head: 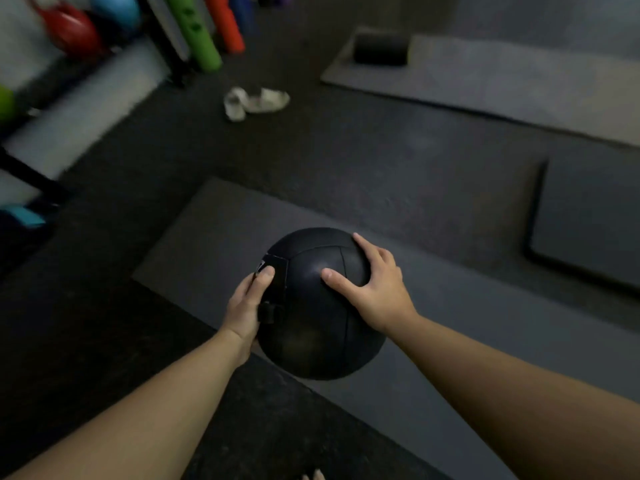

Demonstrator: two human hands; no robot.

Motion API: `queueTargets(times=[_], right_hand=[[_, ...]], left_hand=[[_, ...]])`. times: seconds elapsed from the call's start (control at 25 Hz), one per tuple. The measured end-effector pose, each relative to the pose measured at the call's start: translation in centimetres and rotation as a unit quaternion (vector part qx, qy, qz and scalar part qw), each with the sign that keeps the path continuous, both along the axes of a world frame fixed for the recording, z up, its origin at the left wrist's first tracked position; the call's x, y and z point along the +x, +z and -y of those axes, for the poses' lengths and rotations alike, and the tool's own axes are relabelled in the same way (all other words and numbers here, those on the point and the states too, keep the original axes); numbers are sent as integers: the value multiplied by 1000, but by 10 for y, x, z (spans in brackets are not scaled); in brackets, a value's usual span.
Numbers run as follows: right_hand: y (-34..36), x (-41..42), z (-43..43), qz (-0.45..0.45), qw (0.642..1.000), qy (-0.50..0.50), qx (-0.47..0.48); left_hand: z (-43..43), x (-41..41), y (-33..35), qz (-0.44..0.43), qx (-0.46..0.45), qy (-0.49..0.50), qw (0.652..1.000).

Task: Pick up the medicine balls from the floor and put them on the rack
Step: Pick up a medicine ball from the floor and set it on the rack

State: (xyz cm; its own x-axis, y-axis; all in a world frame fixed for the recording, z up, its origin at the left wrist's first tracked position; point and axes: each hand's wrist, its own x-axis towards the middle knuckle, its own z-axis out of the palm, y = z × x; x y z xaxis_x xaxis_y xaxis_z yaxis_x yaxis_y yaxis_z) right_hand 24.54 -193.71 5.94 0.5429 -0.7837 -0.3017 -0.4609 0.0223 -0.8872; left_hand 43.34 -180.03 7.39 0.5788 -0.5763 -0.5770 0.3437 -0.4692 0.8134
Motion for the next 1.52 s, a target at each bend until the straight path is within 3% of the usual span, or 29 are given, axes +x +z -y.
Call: queueTargets(times=[0.16, 0.36, 0.56, 1.04, 1.28, 1.52], right_hand=[[214, 150, -20, 102, 989, 60, -92], [468, 314, -87, 257, 936, 121, -207], [628, 416, -144, 373, 869, 173, -276], [788, 626, -146, 507, 752, 275, -319], [820, 752, -163, 518, 723, 338, -307], [838, 922, -186, 547, 706, 346, -288]], left_hand=[[-44, 131, 215, 131, -97, 66, 984], [-131, 277, 467, 320, -240, 144, 905], [-211, 342, 635, 424, -283, 203, 836], [-239, 482, 787, 571, -307, 269, 712], [-263, 583, 815, 602, -279, 312, 680], [-290, 747, 834, 618, -272, 326, 662]])
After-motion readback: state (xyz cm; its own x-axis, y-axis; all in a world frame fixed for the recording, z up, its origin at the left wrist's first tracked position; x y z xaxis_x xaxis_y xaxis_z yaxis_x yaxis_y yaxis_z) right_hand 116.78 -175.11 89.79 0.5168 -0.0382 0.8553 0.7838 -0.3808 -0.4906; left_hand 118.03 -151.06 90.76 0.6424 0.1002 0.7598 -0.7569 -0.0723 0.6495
